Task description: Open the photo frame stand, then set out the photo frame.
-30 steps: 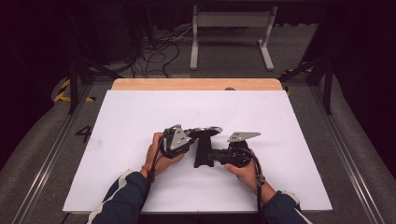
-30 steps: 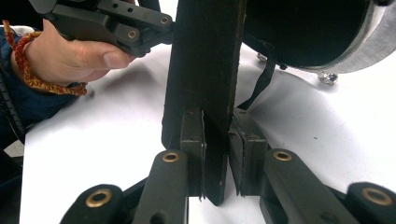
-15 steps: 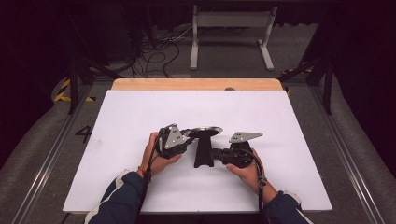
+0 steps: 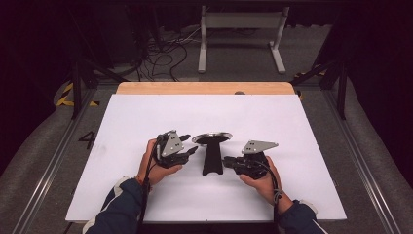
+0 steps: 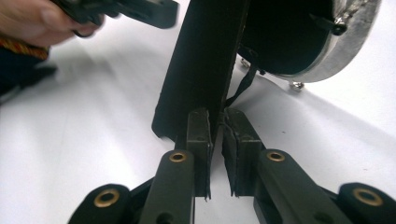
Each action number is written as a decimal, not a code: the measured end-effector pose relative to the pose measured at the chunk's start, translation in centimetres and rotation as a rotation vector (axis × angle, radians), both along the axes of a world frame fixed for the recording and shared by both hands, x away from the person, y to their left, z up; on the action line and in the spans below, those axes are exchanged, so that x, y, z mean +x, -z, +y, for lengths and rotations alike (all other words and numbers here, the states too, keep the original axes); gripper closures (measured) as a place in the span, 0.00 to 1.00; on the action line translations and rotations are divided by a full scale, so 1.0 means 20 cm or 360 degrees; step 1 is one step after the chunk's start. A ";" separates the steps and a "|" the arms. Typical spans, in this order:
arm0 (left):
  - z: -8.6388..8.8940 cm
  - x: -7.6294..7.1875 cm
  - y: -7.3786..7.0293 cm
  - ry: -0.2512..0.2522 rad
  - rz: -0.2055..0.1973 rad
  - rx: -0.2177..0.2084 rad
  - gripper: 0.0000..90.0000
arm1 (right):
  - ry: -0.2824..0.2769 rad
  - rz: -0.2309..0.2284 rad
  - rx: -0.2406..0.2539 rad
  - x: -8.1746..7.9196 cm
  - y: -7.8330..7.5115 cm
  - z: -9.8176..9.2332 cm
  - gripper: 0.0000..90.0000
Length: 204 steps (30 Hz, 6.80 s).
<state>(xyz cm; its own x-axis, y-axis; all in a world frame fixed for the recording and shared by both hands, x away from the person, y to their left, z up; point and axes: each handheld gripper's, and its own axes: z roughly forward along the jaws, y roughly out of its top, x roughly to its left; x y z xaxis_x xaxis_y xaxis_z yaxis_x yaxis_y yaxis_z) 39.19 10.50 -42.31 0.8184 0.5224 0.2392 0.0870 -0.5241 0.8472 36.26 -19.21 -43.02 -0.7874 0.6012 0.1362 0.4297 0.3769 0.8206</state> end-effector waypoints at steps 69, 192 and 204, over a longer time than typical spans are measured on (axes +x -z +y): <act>-0.07 0.07 0.04 -0.0085 0.0128 -0.0044 0.56 | 0.0091 -0.0273 -0.0167 -0.12 0.08 0.44 1.00; -0.16 0.06 0.10 0.0050 0.0064 0.0069 0.88 | 0.0229 -0.0096 -0.0283 -0.11 0.15 0.31 1.00; -0.17 0.02 0.08 0.0076 0.0035 0.0135 0.88 | 0.0255 -0.0073 -0.0293 -0.08 0.15 0.25 1.00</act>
